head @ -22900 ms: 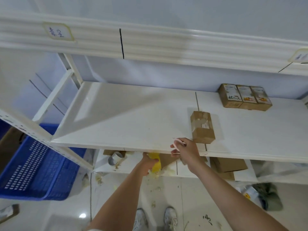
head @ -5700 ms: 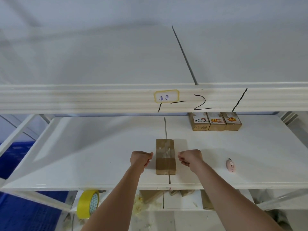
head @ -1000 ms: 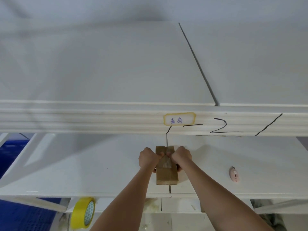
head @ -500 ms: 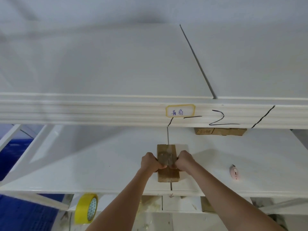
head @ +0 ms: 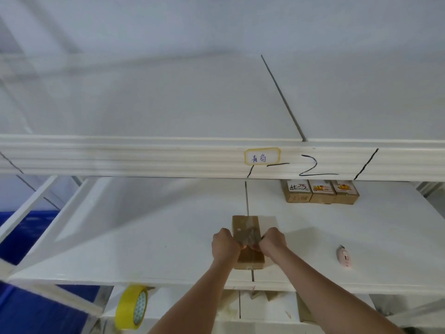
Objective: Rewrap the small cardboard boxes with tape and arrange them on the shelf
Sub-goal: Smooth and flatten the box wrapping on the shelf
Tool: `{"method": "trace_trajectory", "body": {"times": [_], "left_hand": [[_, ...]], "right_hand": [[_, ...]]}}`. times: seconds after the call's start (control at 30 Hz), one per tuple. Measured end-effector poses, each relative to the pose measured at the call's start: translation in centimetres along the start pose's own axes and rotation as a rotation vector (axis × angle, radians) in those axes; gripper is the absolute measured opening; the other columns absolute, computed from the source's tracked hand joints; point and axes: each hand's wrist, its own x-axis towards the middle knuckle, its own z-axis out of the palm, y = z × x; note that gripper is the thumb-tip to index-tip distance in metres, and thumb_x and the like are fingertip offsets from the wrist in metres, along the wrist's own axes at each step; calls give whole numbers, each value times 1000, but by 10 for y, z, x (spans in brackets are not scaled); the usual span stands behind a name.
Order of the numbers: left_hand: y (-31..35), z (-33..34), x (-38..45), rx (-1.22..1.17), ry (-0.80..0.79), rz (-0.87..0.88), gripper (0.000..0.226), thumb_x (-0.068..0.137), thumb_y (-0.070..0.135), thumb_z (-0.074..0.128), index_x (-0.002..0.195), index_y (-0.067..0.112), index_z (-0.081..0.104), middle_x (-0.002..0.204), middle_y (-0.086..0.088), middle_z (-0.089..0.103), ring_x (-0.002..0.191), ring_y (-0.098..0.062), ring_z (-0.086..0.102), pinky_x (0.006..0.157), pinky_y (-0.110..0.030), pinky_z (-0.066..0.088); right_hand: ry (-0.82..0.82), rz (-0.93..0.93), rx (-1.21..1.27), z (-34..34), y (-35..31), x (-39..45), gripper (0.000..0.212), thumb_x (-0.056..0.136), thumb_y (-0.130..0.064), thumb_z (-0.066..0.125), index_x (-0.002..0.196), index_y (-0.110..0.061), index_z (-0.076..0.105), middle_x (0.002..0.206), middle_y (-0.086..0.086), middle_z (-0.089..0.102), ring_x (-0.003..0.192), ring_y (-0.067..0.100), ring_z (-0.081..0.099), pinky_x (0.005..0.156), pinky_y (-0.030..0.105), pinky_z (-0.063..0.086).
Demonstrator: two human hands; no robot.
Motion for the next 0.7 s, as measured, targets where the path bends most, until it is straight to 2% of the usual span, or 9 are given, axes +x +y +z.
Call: {"method": "trace_trajectory", "body": {"times": [0.07, 0.1, 0.17, 0.2, 0.3, 0.4, 0.5, 0.57, 0.7], "left_hand": [[-2, -3, -3, -24, 6, -9, 18, 92, 24, 72, 87, 10, 61, 83, -3, 65, 65, -11, 59, 51, -21, 50], [-5, -4, -2, -52, -6, -15, 14, 95, 18, 66, 87, 7, 64, 85, -7, 68, 70, -16, 65, 61, -29, 59], [-10, -6, -1, -128, -82, -18, 15, 96, 14, 63, 83, 7, 65, 89, -11, 71, 84, -27, 72, 78, -38, 63], [-11, -8, -4, -159, -131, -9, 14, 94, 16, 68, 83, 8, 65, 90, -11, 71, 88, -27, 72, 79, -37, 63], [-19, -10, -6, -165, -226, 22, 20, 84, 24, 81, 93, 9, 70, 97, -8, 74, 90, -22, 73, 80, -32, 62], [-21, -5, -7, -160, -211, 28, 31, 80, 27, 84, 99, 5, 73, 95, -8, 75, 89, -22, 73, 81, -37, 62], [-19, -4, -8, -160, -183, 14, 35, 76, 28, 86, 102, 7, 75, 92, -6, 75, 85, -20, 73, 77, -34, 63], [-19, -5, -7, -164, -178, -5, 35, 74, 26, 88, 101, 8, 75, 91, -5, 75, 80, -19, 74, 73, -31, 63], [-14, 0, -6, -97, -125, -18, 31, 75, 24, 87, 98, 8, 72, 90, -5, 72, 81, -21, 72, 73, -36, 63]], "right_hand": [[25, -18, 50, 4, 10, -4, 14, 88, -17, 74, 90, -7, 65, 87, 7, 66, 74, 17, 62, 50, 23, 47], [22, -31, 75, 5, 15, -6, 13, 89, -17, 71, 88, -6, 66, 83, 6, 66, 71, 17, 62, 48, 22, 44], [-47, -78, 111, 1, 21, -10, 18, 91, -22, 70, 86, -5, 67, 80, 5, 65, 68, 15, 60, 50, 22, 42], [-108, -103, 127, -3, 22, -12, 19, 91, -24, 71, 89, -6, 68, 83, 4, 67, 70, 14, 61, 52, 21, 42], [-222, -141, 164, -13, 26, -11, 20, 86, -19, 78, 99, -5, 72, 87, 4, 70, 75, 13, 64, 59, 20, 46], [-149, -131, 175, -10, 31, -7, 24, 81, -24, 83, 94, -4, 75, 87, 7, 73, 78, 19, 68, 65, 30, 56], [-82, -108, 195, -6, 33, -4, 25, 79, -26, 85, 90, -5, 77, 89, 10, 75, 85, 23, 71, 78, 38, 60], [-86, -87, 201, -7, 31, -4, 24, 76, -24, 87, 86, -4, 77, 87, 10, 75, 84, 22, 72, 75, 36, 61], [-85, -35, 255, -8, 30, -5, 18, 74, -20, 89, 79, -6, 78, 80, 6, 75, 76, 18, 71, 68, 30, 62]]}}
